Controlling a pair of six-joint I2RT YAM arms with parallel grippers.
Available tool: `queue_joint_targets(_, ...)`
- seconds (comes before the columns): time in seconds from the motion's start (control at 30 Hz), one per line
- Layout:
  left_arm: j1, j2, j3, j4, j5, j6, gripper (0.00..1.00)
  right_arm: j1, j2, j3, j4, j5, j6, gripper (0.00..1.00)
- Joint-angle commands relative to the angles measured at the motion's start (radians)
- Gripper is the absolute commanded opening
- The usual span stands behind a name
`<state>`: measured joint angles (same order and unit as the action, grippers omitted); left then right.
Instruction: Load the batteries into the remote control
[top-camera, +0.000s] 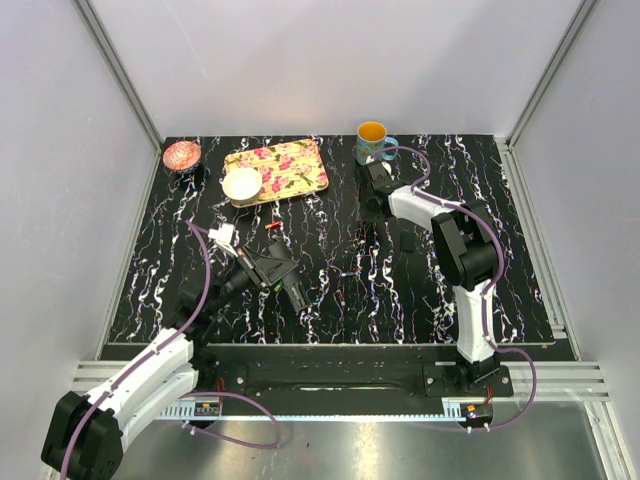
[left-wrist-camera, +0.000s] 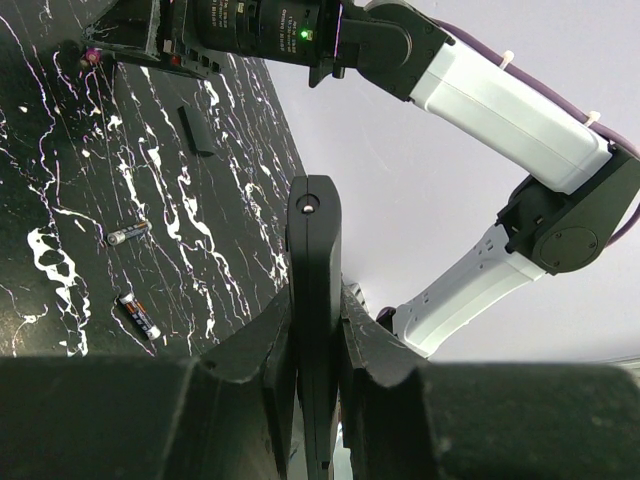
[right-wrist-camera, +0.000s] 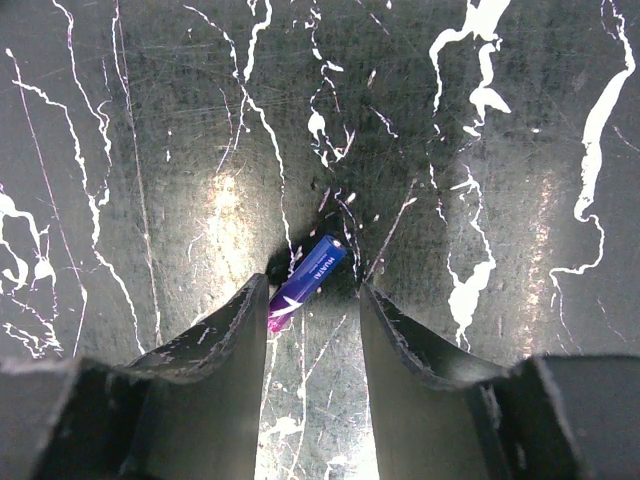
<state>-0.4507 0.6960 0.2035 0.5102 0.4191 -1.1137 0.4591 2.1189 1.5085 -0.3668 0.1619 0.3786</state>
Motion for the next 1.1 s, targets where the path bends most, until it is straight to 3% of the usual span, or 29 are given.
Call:
queue_joint_targets(0.0, -0.002, -0.004, 0.020, 0.062, 0.003, -0.014, 0.00, 0.007, -0.013, -0.007, -0.087, -0.036, 0.005, 0.00)
queue_joint_targets(0.37, -0.003, -0.012, 0.020, 0.065, 0.001, -0.018, 0.00, 0.007, -0.045, -0.013, -0.081, -0.065, 0.006, 0.00)
queue_joint_targets(0.4, -0.002, -0.012, 0.020, 0.065, 0.001, -0.018, 0.00, 0.009, -0.050, -0.013, -0.077, -0.065, 0.005, 0.06)
queue_joint_targets(0.43, -0.002, -0.013, 0.020, 0.065, 0.000, -0.018, 0.00, 0.009, -0.066, -0.014, -0.063, -0.062, 0.005, 0.27)
queue_joint_targets(0.47, -0.003, -0.013, 0.020, 0.065, 0.001, -0.020, 0.00, 0.009, -0.076, -0.024, -0.054, -0.062, 0.008, 0.35)
queue_joint_targets(0.57, -0.002, -0.018, 0.019, 0.065, 0.001, -0.020, 0.00, 0.007, -0.106, -0.027, -0.027, -0.050, 0.008, 0.53)
queue_joint_targets(0.63, -0.002, -0.023, 0.017, 0.060, 0.000, -0.020, 0.00, 0.007, -0.117, -0.024, -0.027, -0.036, 0.008, 0.57)
queue_joint_targets(0.7, -0.002, -0.027, 0.019, 0.056, -0.002, -0.020, 0.00, 0.007, -0.135, -0.021, -0.027, -0.029, 0.008, 0.67)
queue_joint_targets(0.73, -0.002, -0.030, 0.017, 0.051, 0.000, -0.020, 0.00, 0.007, -0.146, -0.022, -0.026, -0.013, 0.008, 0.78)
queue_joint_targets(0.77, -0.002, -0.033, 0.020, 0.051, -0.002, -0.020, 0.00, 0.009, -0.161, -0.031, -0.021, -0.009, 0.006, 0.82)
queue_joint_targets(0.8, -0.002, -0.035, 0.020, 0.047, -0.003, -0.018, 0.00, 0.007, -0.174, -0.039, -0.015, -0.004, 0.006, 0.99)
queue_joint_targets(0.93, -0.002, -0.029, 0.025, 0.044, -0.006, -0.015, 0.00, 0.009, -0.235, -0.064, 0.028, 0.016, -0.009, 1.00)
queue_joint_targets(0.97, -0.003, -0.024, 0.024, 0.047, -0.006, -0.017, 0.00, 0.007, -0.238, -0.065, 0.029, 0.037, 0.012, 0.95)
queue_joint_targets(1.0, -0.002, -0.024, 0.027, 0.050, -0.005, -0.018, 0.00, 0.007, -0.240, -0.065, 0.032, 0.048, 0.020, 0.74)
queue_joint_targets(1.07, -0.003, -0.024, 0.027, 0.051, -0.003, -0.020, 0.00, -0.002, -0.246, -0.082, 0.051, 0.071, 0.098, 0.60)
